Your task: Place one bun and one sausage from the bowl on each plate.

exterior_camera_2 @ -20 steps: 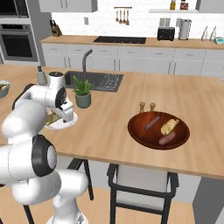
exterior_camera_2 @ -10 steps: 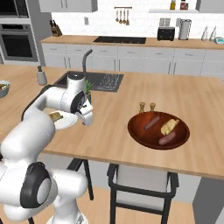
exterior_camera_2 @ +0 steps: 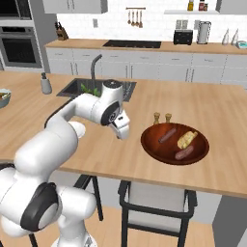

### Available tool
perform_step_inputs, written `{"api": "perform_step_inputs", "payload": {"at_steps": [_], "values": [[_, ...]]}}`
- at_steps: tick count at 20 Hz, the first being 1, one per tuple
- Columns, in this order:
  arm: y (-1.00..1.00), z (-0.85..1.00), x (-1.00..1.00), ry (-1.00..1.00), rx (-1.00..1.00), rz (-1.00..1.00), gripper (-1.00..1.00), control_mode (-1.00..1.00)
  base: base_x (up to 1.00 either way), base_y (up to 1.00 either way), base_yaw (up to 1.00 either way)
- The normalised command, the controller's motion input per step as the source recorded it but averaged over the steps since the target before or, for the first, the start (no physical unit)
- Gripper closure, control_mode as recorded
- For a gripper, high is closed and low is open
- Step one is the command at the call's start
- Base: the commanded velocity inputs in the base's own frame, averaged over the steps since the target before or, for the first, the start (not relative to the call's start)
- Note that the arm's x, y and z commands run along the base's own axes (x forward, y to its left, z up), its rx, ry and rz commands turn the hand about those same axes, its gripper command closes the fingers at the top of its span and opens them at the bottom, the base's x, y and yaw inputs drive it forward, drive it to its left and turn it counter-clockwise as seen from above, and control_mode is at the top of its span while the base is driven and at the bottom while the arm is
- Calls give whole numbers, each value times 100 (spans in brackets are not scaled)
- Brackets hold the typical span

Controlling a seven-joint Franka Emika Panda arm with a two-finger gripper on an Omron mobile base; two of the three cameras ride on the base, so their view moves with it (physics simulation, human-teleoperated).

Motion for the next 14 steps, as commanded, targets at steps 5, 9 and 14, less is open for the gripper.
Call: {"api": "perform_step_inputs", "payload": {"at_steps": [5, 9, 14], "values": [[-100, 0, 8, 0, -5, -6, -100, -100, 0, 0, 0], [-88, -12, 38, 0, -6, -2, -100, -100, 0, 0, 0], [-58, -23, 51, 0, 0, 0, -100, -100, 0, 0, 0]]}}
